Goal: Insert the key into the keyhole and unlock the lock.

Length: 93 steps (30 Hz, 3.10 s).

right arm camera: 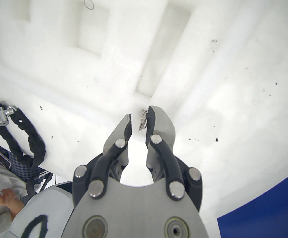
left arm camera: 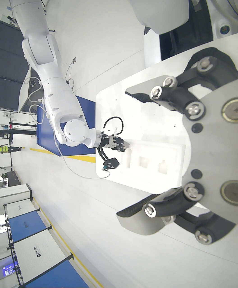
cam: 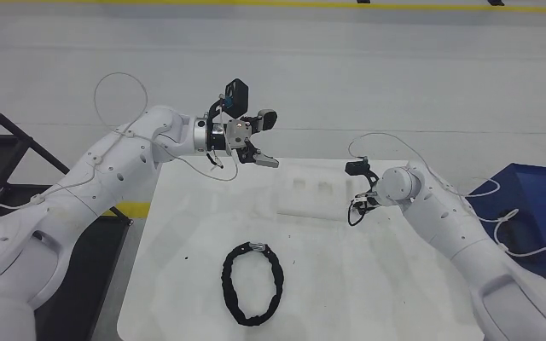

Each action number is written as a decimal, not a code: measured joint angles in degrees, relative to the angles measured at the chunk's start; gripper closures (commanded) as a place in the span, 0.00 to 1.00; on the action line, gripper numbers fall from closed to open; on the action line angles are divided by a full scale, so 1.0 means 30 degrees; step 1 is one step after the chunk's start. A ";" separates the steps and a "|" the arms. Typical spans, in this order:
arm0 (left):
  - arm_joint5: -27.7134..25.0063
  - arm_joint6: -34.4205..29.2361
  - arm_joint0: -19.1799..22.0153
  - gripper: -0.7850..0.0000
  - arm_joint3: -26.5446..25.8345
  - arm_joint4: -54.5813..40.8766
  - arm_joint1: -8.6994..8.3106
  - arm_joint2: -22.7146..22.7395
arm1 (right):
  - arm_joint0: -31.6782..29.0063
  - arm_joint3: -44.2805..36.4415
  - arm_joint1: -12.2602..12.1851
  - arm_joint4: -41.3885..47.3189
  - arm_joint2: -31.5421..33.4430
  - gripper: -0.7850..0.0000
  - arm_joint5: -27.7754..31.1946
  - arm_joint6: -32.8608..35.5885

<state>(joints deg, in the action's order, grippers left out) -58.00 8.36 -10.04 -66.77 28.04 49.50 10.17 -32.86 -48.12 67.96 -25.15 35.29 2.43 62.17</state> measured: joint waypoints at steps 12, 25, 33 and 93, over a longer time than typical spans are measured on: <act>0.0000 0.0000 0.0000 0.00 0.0000 0.0000 0.0000 0.0000 | 0.0497 0.0660 0.0432 -0.0400 0.0008 1.00 -0.0292 0.0166; 0.0000 0.0000 0.0000 0.00 0.0000 0.0000 0.0000 0.0000 | -0.0642 -0.3859 -0.0857 -0.2149 0.2039 1.00 -0.1945 0.1793; 0.0000 0.0000 0.0000 0.00 0.0000 0.0000 0.0000 0.0000 | -0.3567 -0.9296 -0.2456 -0.1452 0.5906 1.00 -0.2289 0.2579; 0.0211 0.1648 -0.5494 0.00 -0.1257 0.6242 -0.1939 0.2214 | -1.1817 -1.5705 -0.4247 0.9006 1.5271 1.00 0.4856 -0.0590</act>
<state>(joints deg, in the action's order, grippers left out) -57.37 13.30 -26.52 -70.54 46.77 43.68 16.82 -68.31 -95.23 55.22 1.87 81.10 17.00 60.40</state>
